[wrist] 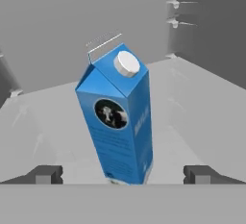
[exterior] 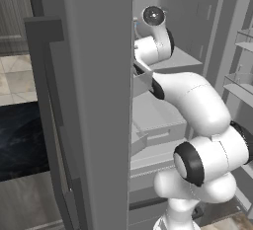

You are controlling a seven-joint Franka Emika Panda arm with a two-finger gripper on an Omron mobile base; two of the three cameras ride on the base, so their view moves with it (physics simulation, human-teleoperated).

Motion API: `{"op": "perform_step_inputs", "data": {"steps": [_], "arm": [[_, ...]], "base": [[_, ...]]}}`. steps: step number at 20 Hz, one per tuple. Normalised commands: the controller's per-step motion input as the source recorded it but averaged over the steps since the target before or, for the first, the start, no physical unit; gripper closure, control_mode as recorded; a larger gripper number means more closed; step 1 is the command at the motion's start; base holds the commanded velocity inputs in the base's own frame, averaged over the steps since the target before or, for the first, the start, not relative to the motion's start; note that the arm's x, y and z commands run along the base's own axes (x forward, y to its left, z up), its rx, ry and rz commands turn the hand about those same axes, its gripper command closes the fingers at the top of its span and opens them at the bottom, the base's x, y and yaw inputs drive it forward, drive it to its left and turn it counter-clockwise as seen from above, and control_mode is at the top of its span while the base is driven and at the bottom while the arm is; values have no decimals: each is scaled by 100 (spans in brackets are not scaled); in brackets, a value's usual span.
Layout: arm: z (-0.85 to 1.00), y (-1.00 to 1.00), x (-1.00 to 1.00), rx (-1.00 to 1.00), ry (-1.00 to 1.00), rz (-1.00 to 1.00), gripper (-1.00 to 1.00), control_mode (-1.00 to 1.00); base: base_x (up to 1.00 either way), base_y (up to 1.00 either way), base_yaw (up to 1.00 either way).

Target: Take a sugar cube from the saucer and place it inside the coffee. Then, grab milk from the fridge and place it next to the coffee on the counter to sweeten the coffee.

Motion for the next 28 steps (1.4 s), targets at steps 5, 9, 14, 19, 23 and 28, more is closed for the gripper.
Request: {"op": "perform_step_inputs", "data": {"steps": [5, 9, 14, 19, 23, 28], "arm": [[-1, 0, 30, 0, 0, -2, -100, -100], [0, 0, 26, 0, 0, -3, -100, -100], [0, 0, 16, 0, 0, -3, -100, -100], [0, 0, 17, 0, 0, -3, -100, -100], [-5, 0, 17, -4, 0, -3, -100, -100], [-8, 0, 15, -5, 0, -2, -100, -100]], "base": [[0, 0, 0], [0, 0, 0], [0, 0, 0], [0, 0, 0], [0, 0, 0], [0, 0, 0]]}}
